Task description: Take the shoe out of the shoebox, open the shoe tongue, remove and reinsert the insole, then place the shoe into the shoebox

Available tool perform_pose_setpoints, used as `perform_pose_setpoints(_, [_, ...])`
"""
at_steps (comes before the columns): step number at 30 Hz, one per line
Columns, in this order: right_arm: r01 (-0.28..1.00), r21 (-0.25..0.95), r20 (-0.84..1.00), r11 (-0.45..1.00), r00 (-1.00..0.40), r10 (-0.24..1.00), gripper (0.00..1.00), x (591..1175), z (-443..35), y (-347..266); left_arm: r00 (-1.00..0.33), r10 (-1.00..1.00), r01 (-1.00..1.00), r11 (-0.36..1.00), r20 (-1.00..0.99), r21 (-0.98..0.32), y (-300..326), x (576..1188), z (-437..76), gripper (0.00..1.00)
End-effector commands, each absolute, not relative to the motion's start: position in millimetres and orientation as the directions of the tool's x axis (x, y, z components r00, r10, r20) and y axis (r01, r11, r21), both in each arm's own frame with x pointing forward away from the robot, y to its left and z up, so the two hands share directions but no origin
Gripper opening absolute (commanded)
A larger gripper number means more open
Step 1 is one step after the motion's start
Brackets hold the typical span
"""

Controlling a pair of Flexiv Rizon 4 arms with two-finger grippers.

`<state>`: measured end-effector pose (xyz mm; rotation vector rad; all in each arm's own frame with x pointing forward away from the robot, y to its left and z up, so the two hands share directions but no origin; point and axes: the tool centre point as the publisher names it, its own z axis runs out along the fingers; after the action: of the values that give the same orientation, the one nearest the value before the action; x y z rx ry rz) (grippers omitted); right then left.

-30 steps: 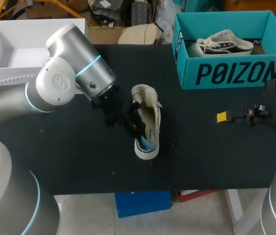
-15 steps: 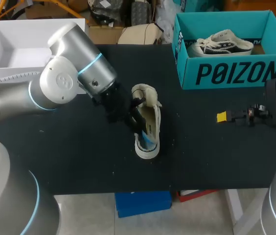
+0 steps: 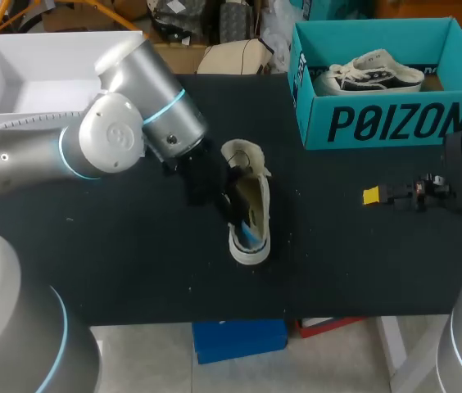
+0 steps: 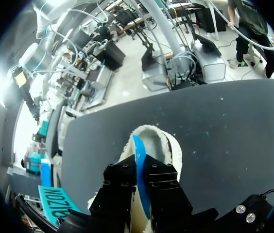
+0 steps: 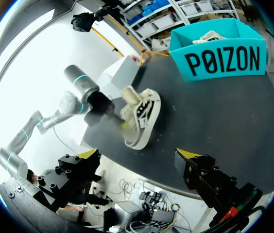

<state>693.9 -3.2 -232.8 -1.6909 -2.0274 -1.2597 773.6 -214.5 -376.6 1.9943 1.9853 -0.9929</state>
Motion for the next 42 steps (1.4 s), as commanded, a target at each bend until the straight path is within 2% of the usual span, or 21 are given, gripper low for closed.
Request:
perform_pose_setpoints(1, [0.885, 0.465, 0.640, -0.027, -0.315, 0.701, 1.00, 694.2, -232.9, -2.2, -0.088, 0.853, 0.933, -0.110, -0.515, -0.342, -224.8, 770.3, -383.7, 0.00])
perform_pose_setpoints(4, [0.885, 0.465, 0.640, -0.027, -0.315, 0.701, 1.00, 694.2, -232.9, -2.2, -0.066, 0.875, 0.933, -0.117, -0.480, -0.341, -227.5, 764.6, -389.8, 0.00])
perform_pose_setpoints(6, [0.885, 0.465, 0.640, -0.027, -0.315, 0.701, 1.00, 694.2, -232.9, -2.2, -0.057, 0.887, 0.933, -0.117, -0.458, -0.341, -227.4, 762.4, -394.7, 0.08])
perform_pose_setpoints(7, [0.885, 0.465, 0.640, -0.027, -0.315, 0.701, 1.00, 694.2, -232.9, -2.2, -0.053, 0.891, 0.932, -0.117, -0.451, -0.342, -227.1, 761.0, -396.3, 0.20])
perform_pose_setpoints(8, [0.885, 0.465, 0.640, -0.027, -0.315, 0.701, 1.00, 694.2, -232.9, -2.2, -0.053, 0.891, 0.932, -0.118, -0.451, -0.343, -227.0, 759.4, -396.0, 0.38])
perform_pose_setpoints(10, [0.885, 0.465, 0.640, -0.027, -0.315, 0.701, 1.00, 694.2, -232.9, -2.2, -0.049, 0.891, 0.932, -0.122, -0.451, -0.342, -226.3, 755.3, -391.1, 1.00])
perform_pose_setpoints(22, [0.885, 0.465, 0.640, -0.027, -0.315, 0.701, 1.00, 694.2, -232.9, -2.2, 0.012, 0.877, 0.947, -0.165, -0.481, -0.277, -203.6, 743.9, -337.1, 0.99])
perform_pose_setpoints(24, [0.885, 0.465, 0.640, -0.027, -0.315, 0.701, 1.00, 694.2, -232.9, -2.2, 0.019, 0.884, 0.957, -0.152, -0.467, -0.248, -203.5, 746.0, -334.6, 0.75])
perform_pose_setpoints(25, [0.885, 0.465, 0.640, -0.027, -0.315, 0.701, 1.00, 694.2, -232.9, -2.2, 0.029, 0.889, 0.962, -0.148, -0.457, -0.228, -204.8, 747.3, -334.1, 0.43])
perform_pose_setpoints(28, [0.885, 0.465, 0.640, -0.027, -0.315, 0.701, 1.00, 694.2, -232.9, -2.2, 0.062, 0.922, 0.977, -0.134, -0.383, -0.163, -210.7, 748.2, -337.8, 0.03])
perform_pose_setpoints(29, [0.885, 0.465, 0.640, -0.027, -0.315, 0.701, 1.00, 694.2, -232.9, -2.2, 0.067, 0.928, 0.979, -0.132, -0.367, -0.156, -212.4, 748.2, -340.4, 0.00])
perform_pose_setpoints(42, [0.885, 0.465, 0.640, -0.027, -0.315, 0.701, 1.00, 694.2, -232.9, -2.2, 0.070, 0.983, 0.986, -0.094, -0.171, -0.135, -210.2, 748.6, -371.9, 0.00])
